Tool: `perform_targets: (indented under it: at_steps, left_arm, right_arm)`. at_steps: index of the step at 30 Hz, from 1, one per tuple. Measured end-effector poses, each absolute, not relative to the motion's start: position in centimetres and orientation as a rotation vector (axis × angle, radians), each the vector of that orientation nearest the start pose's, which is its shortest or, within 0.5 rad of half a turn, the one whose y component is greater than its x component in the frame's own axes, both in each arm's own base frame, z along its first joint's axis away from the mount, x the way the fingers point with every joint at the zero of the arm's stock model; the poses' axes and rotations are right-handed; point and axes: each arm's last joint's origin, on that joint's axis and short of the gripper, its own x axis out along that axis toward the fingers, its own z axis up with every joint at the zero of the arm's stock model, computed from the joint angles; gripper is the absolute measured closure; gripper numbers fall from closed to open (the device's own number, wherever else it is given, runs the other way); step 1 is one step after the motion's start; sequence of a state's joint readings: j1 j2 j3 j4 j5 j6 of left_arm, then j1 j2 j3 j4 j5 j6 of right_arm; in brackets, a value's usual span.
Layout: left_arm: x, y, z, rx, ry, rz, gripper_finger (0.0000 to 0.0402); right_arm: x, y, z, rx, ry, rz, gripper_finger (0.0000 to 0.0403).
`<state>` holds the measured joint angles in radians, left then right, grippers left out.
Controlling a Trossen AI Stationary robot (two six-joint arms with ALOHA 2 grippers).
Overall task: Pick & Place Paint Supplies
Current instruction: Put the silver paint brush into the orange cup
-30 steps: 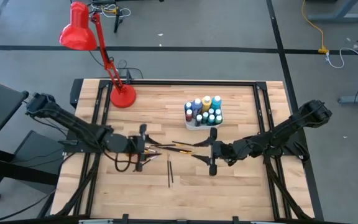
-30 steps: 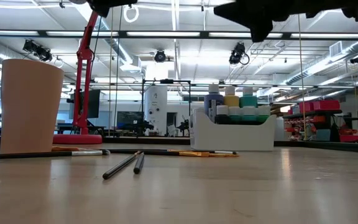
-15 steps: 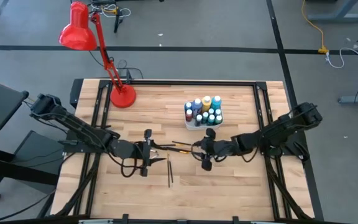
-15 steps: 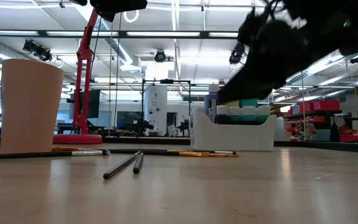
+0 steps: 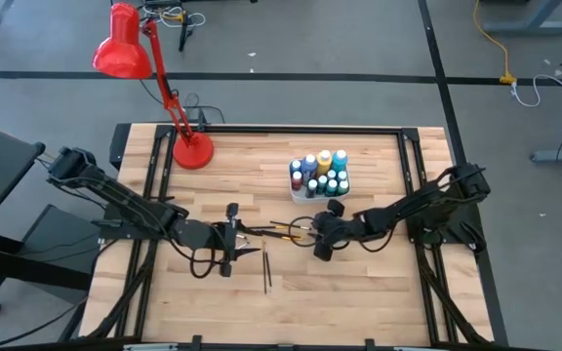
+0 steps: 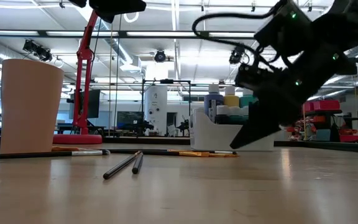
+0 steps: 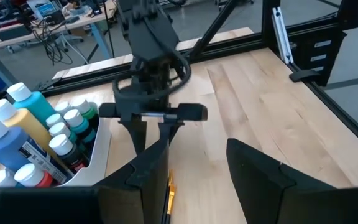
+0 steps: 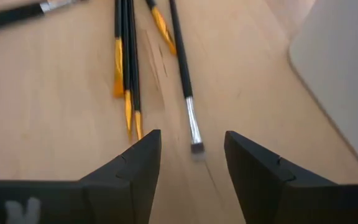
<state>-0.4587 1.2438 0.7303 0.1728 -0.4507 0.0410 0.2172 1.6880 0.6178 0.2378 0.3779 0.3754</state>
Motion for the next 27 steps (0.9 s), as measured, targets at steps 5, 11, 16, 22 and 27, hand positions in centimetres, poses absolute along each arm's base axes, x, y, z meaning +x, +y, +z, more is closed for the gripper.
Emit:
perform_targets:
  at_steps: [5,11,16,22,27]
  left_arm:
    - [24.5,-10.7,25.4,0.19,0.306,-0.014,0.023]
    - [24.5,-10.7,25.4,0.191,0.306,-0.014,0.023]
    - [24.5,-10.7,25.4,0.193,0.307,-0.015,0.023]
    - [24.5,-10.7,25.4,0.192,0.307,-0.014,0.023]
    - [24.5,-10.7,25.4,0.192,0.307,-0.014,0.023]
  right_arm:
    - [28.3,4.7,9.7,0.098,0.782,-0.318,0.0222]
    - [28.4,4.5,9.4,0.089,0.794,-0.314,0.0256]
    - [28.3,4.5,9.3,0.074,0.803,-0.304,0.0337]
    - [28.3,4.5,9.6,0.043,0.804,-0.285,0.0391]
    - [28.2,5.0,11.1,-0.023,0.815,-0.225,0.0398]
